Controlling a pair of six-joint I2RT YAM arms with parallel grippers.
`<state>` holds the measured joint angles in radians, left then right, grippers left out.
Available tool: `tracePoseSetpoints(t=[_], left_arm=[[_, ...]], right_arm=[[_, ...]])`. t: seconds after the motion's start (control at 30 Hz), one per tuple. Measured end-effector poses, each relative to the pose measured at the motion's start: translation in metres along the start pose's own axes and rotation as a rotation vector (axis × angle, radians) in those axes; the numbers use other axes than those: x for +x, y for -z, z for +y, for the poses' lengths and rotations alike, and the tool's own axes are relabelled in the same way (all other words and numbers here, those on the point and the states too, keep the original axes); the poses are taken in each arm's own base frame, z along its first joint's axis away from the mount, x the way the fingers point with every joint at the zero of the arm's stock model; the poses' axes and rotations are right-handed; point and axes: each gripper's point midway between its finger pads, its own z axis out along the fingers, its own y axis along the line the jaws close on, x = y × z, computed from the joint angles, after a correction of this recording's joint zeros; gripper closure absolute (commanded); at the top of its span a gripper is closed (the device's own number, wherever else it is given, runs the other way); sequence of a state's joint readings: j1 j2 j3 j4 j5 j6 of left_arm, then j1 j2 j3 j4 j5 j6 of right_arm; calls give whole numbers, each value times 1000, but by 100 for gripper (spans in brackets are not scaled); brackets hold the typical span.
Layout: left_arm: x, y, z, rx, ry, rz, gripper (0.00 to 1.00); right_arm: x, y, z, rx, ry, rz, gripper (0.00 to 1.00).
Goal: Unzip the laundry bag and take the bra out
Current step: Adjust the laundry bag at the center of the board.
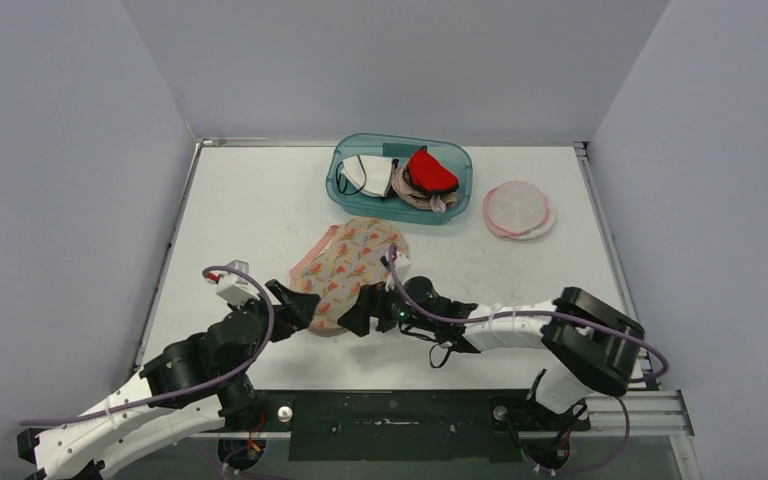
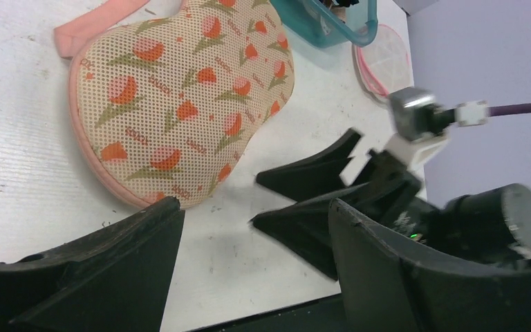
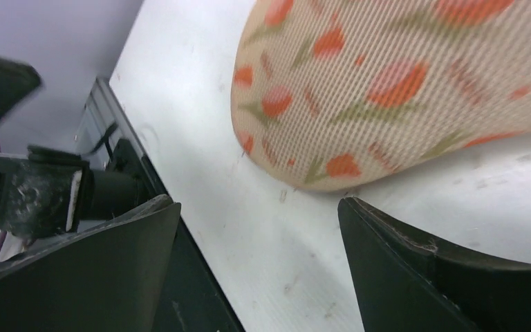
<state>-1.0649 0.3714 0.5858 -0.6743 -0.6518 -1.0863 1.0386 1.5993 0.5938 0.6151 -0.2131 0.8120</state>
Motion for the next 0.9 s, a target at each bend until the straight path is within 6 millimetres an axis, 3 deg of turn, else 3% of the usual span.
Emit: tracePoseSetpoints(t=[0.07, 0.17, 0.3, 0.37, 0.47, 0.6, 0.73, 0.9], left_arm=[[-2, 1, -1, 2, 0, -5, 30], [3, -3, -1, -10, -26, 13, 36], [25, -19, -16, -2, -67, 87, 36], [38, -30, -26, 8, -82, 119, 37], [57, -47, -33, 16, -99, 146, 40], [75, -67, -21, -18, -114, 136, 42], [83, -88, 11, -98, -89, 110, 45], [96, -101, 63, -214, -38, 118, 46]], right_arm=[[-27, 16, -1, 21, 34, -56, 12], [-92, 50, -11, 72, 63, -225, 11], [-150, 83, -61, 212, 35, -385, 12], [-156, 88, -93, 284, -3, -404, 12], [-145, 85, -131, 370, -57, -391, 12], [-127, 70, -166, 449, -101, -375, 12], [-119, 51, -196, 496, -118, -358, 11], [-145, 32, -209, 456, -107, -411, 11]])
